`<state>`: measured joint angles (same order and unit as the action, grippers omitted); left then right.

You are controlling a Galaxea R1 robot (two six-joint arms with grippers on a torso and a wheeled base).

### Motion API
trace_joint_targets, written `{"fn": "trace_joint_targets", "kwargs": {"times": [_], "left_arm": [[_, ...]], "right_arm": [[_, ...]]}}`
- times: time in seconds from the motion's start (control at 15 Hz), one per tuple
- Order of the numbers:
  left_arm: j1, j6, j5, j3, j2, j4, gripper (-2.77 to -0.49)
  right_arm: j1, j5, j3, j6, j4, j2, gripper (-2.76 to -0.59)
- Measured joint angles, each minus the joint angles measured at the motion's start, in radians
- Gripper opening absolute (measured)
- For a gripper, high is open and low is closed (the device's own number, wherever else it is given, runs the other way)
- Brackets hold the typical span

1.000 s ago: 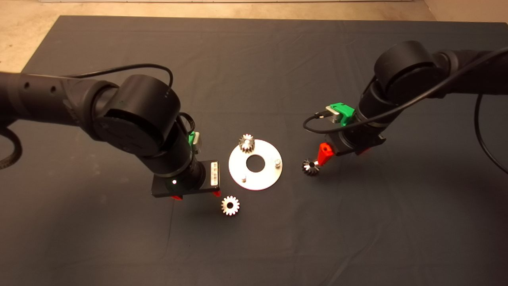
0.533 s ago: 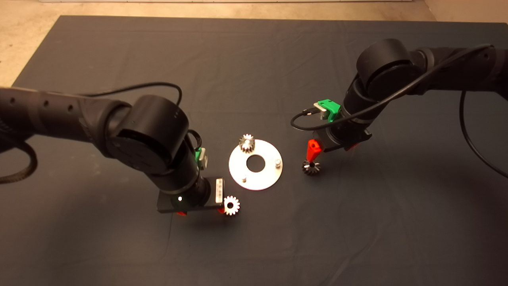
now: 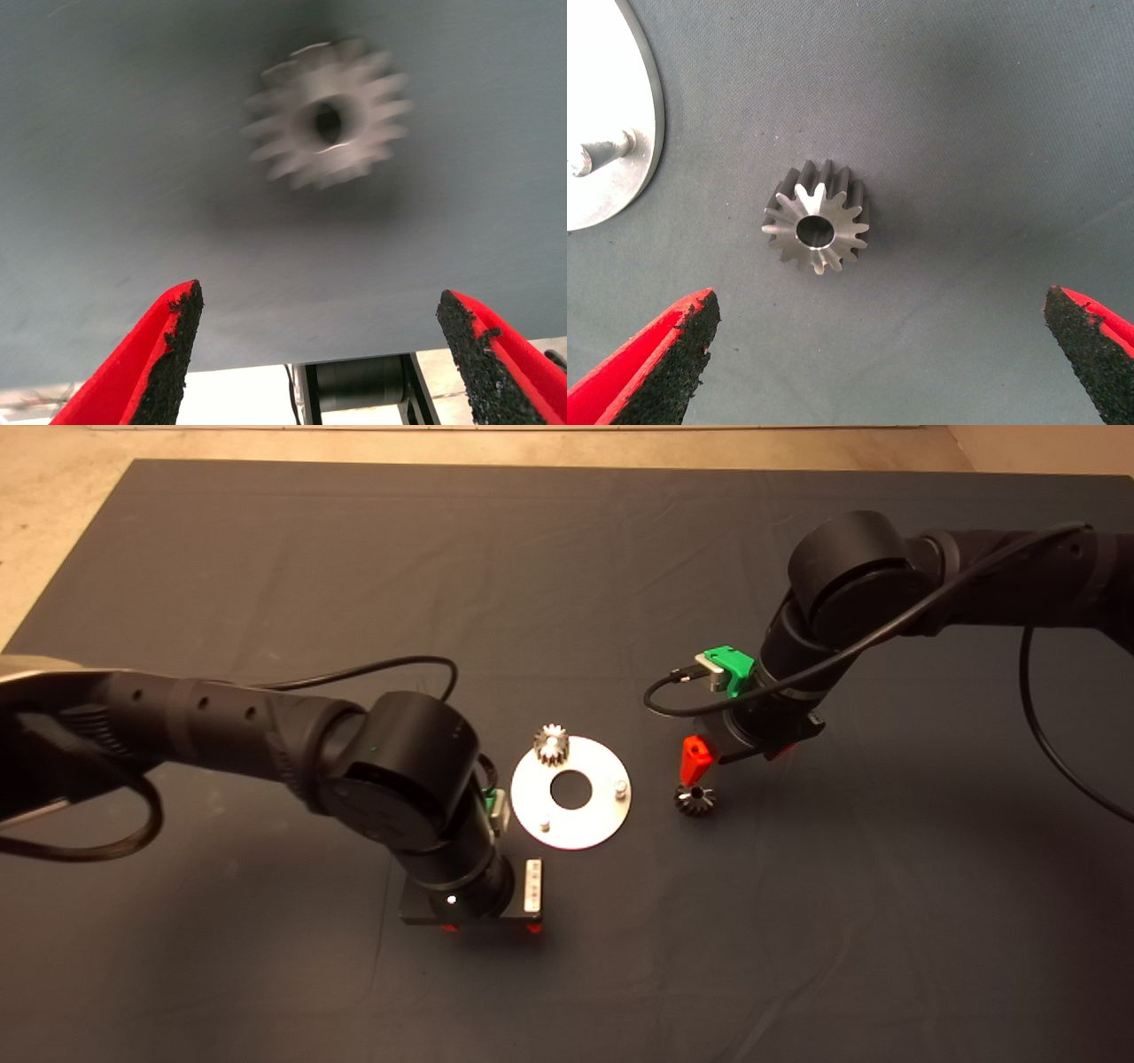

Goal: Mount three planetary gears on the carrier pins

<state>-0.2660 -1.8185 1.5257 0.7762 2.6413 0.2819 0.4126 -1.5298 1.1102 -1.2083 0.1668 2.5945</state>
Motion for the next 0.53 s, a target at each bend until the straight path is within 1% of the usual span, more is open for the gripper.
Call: {"fn": "trace_joint_targets", "kwargs": {"times": [0.07,0.27,0.33,0.4,0.53], "left_arm": [[0.000,0.002,-0.002,0.008,0.012,0.002,-1.40],[0.000,0.006,0.000,0.012,0.012,0.006,-1.40],[0.000,0.010,0.000,0.014,0.012,0.017,-1.40],[0.000,0.023,0.000,0.014,0.012,0.035,-1.40],[0.000,0.036,0.000,0.015,0.012,0.052,-1.40]], "right_arm": [[0.000,0.000,0.000,0.000,0.000,0.001,-0.63],[0.000,-0.001,0.000,0.000,0.000,-0.001,-0.63],[0.000,0.000,0.000,0.000,0.000,0.000,-0.63],[0.000,0.001,0.000,0.000,0.000,0.001,-0.63],[0.000,0.000,0.000,0.000,0.000,0.001,-0.63]]}}
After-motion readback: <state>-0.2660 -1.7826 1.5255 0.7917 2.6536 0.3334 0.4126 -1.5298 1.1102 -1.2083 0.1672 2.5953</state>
